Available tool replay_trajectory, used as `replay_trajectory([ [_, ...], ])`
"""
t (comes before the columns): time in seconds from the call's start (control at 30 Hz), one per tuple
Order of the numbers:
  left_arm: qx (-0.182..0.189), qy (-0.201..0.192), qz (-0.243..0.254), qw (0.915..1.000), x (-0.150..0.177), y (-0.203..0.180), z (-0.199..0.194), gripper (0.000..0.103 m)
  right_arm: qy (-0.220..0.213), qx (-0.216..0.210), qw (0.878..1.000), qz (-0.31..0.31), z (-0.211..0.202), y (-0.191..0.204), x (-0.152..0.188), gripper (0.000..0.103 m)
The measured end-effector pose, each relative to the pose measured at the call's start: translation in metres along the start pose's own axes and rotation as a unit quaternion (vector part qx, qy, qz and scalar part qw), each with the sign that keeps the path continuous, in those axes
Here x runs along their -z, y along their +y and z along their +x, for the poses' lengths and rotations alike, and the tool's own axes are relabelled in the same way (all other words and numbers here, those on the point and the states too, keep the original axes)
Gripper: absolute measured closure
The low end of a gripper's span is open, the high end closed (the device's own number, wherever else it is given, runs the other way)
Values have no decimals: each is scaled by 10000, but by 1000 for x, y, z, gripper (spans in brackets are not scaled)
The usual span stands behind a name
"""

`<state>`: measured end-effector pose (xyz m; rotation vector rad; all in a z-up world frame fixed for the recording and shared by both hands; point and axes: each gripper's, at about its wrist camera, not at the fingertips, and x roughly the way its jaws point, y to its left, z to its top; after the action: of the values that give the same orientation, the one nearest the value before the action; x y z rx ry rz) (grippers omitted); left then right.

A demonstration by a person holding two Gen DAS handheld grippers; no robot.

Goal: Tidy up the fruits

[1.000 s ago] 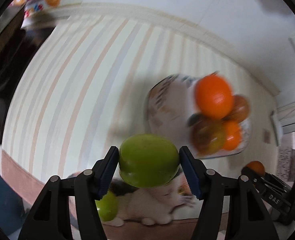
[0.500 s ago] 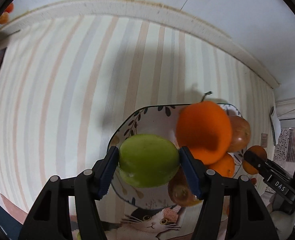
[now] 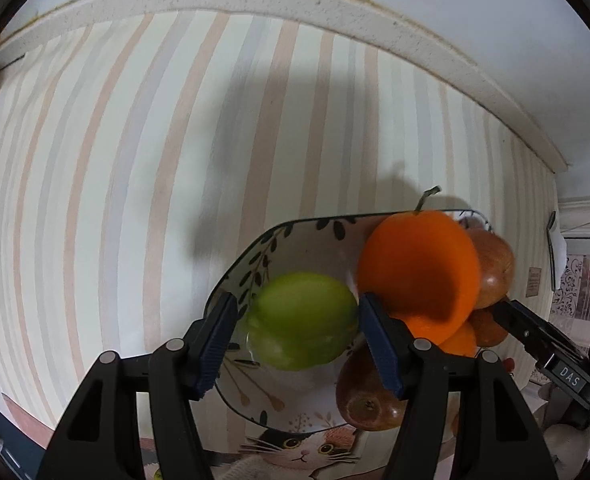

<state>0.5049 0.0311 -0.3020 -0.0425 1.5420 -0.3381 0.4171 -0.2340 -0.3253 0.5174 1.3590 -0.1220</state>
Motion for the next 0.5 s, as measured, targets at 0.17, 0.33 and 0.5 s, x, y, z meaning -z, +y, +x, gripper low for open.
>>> replay_trajectory([
  [0.17, -110, -130, 62, 9998, 9, -2, -12, 18, -48, 210, 9996, -161, -13, 11, 6, 11],
  [0.33, -350, -378, 111, 9986, 27, -7, -31, 17, -233, 433, 9973, -540, -34, 29, 20, 10],
  [0.5, -617, -704, 163, 9955, 56, -12, -54, 17, -502, 659, 9923, -917, -55, 45, 43, 10],
])
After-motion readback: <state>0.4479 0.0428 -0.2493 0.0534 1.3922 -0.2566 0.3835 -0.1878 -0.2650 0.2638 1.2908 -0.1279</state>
